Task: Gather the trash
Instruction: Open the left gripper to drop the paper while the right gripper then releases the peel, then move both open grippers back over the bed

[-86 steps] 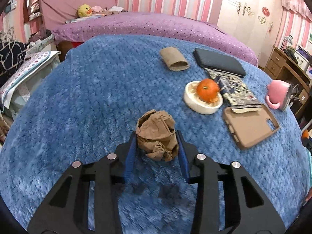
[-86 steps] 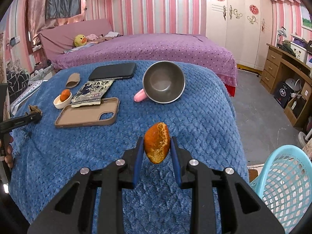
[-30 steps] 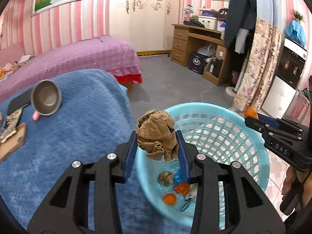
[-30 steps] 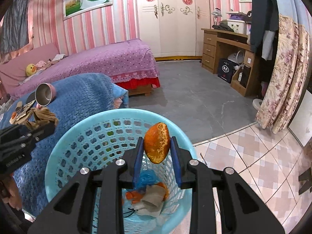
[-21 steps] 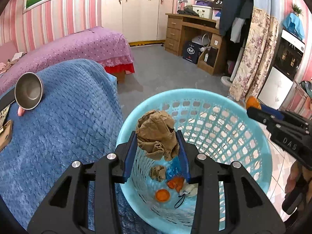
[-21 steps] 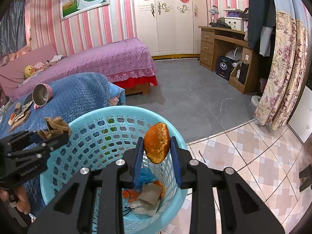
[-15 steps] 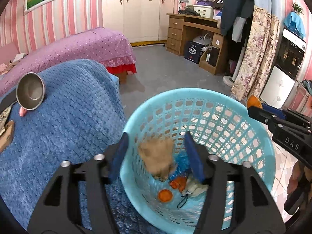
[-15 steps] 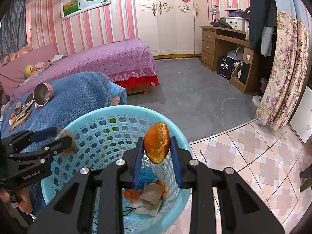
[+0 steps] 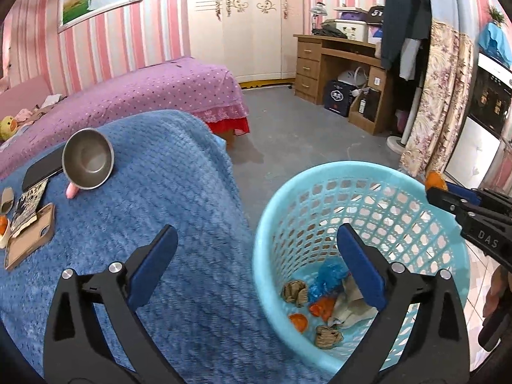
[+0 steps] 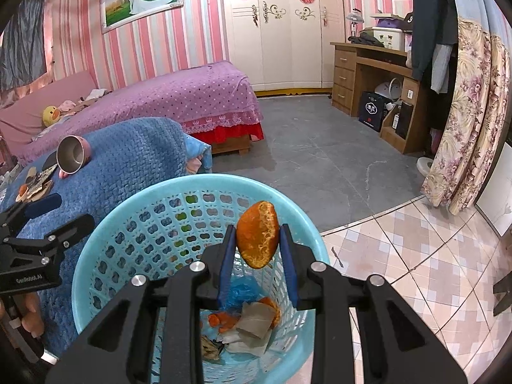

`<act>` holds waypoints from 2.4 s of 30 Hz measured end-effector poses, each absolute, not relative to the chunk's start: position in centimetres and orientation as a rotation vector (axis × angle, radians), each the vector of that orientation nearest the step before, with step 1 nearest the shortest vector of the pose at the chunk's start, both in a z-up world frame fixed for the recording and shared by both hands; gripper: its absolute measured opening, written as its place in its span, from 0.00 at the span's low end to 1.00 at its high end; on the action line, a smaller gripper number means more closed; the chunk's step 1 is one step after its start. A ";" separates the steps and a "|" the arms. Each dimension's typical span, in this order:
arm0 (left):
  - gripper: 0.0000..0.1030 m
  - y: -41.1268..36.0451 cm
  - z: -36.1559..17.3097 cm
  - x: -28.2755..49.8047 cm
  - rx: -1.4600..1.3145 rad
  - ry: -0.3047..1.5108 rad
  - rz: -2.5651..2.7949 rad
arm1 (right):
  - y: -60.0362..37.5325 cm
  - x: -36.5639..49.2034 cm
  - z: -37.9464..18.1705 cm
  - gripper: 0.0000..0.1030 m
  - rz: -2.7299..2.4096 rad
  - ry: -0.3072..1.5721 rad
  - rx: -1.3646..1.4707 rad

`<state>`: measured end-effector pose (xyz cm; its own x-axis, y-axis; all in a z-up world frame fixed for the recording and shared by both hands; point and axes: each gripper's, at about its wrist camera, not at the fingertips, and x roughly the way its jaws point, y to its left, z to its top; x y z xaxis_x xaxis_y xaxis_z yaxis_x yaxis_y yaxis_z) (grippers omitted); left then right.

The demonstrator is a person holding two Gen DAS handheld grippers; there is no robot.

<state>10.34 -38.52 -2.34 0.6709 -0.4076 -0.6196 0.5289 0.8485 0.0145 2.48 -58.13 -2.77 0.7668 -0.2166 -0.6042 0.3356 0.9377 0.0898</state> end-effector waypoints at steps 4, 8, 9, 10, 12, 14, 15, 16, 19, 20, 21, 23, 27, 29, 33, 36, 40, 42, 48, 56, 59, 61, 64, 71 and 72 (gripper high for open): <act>0.94 -37.3 -2.5 11.1 0.163 0.668 -0.514 | -58.1 2.7 -2.7 0.28 -0.311 0.632 0.201; 0.94 -36.1 -2.3 11.4 0.131 0.671 -0.498 | -57.7 3.0 -2.5 0.51 -0.321 0.628 0.209; 0.94 -35.8 -2.3 11.4 0.127 0.669 -0.494 | -57.6 3.0 -2.4 0.57 -0.319 0.622 0.212; 0.94 -35.6 -2.2 11.4 0.124 0.667 -0.491 | -57.5 3.1 -2.2 0.59 -0.319 0.617 0.213; 0.94 -34.9 -1.9 11.5 0.126 0.662 -0.482 | -57.2 3.3 -2.0 0.66 -0.324 0.608 0.211; 0.95 -34.2 -1.6 11.5 0.131 0.653 -0.459 | -56.8 3.6 -1.8 0.69 -0.320 0.600 0.213; 0.95 -33.9 -1.5 11.5 0.130 0.650 -0.451 | -56.7 3.8 -1.7 0.69 -0.318 0.598 0.212; 0.95 -33.4 -1.3 11.6 0.126 0.647 -0.445 | -56.4 4.0 -1.6 0.70 -0.312 0.598 0.210; 0.95 -31.7 -0.8 11.7 0.116 0.638 -0.427 | -55.1 4.9 -1.4 0.70 -0.294 0.599 0.195; 0.95 -31.0 -0.5 11.8 0.116 0.630 -0.418 | -54.6 5.2 -1.3 0.70 -0.289 0.600 0.188; 0.95 -30.4 -0.3 11.8 0.117 0.623 -0.409 | -54.1 5.5 -1.2 0.70 -0.283 0.599 0.183; 0.95 -28.9 0.4 12.1 0.122 0.607 -0.383 | -53.1 6.0 -0.9 0.70 -0.269 0.595 0.176; 0.95 -25.7 1.5 12.9 0.127 0.587 -0.341 | -50.6 7.5 -0.5 0.70 -0.240 0.591 0.158; 0.95 -23.9 2.0 13.4 0.135 0.578 -0.311 | -49.6 8.0 -0.3 0.70 -0.231 0.591 0.149; 0.95 -20.0 2.9 14.6 0.130 0.565 -0.244 | -47.1 9.3 0.0 0.70 -0.212 0.586 0.142; 0.95 -16.9 3.1 15.6 0.123 0.576 -0.202 | -45.0 10.2 0.2 0.70 -0.189 0.583 0.148; 0.95 -13.0 2.6 16.5 0.096 0.564 -0.139 | -42.7 11.7 -0.1 0.70 -0.152 0.590 0.157; 0.95 -10.8 1.9 17.3 0.050 0.584 -0.117 | -41.5 12.5 -0.4 0.70 -0.141 0.604 0.155; 0.95 -6.1 0.6 19.7 -0.003 0.624 -0.052 | -37.5 14.5 -1.3 0.70 -0.112 0.645 0.099; 0.95 -1.3 -0.7 21.9 -0.027 0.674 0.004 | -33.1 16.2 -1.6 0.70 -0.072 0.668 0.021; 0.95 0.1 -0.6 22.7 -0.034 0.682 0.020 | -32.0 17.0 -1.4 0.70 -0.054 0.668 0.021; 0.95 0.8 -0.4 23.1 -0.052 0.678 0.025 | -31.1 17.7 -1.1 0.70 -0.040 0.669 0.024; 0.95 1.4 -0.1 23.6 -0.063 0.667 0.007 | -29.6 19.1 -0.9 0.70 0.000 0.682 0.031; 0.87 -0.2 -0.9 24.4 0.038 0.660 -0.016 | -27.3 21.0 -1.3 0.70 0.025 0.685 -0.023; 0.85 -0.4 -1.0 24.6 0.044 0.665 -0.021 | -27.4 20.9 -1.7 0.70 0.028 0.689 -0.011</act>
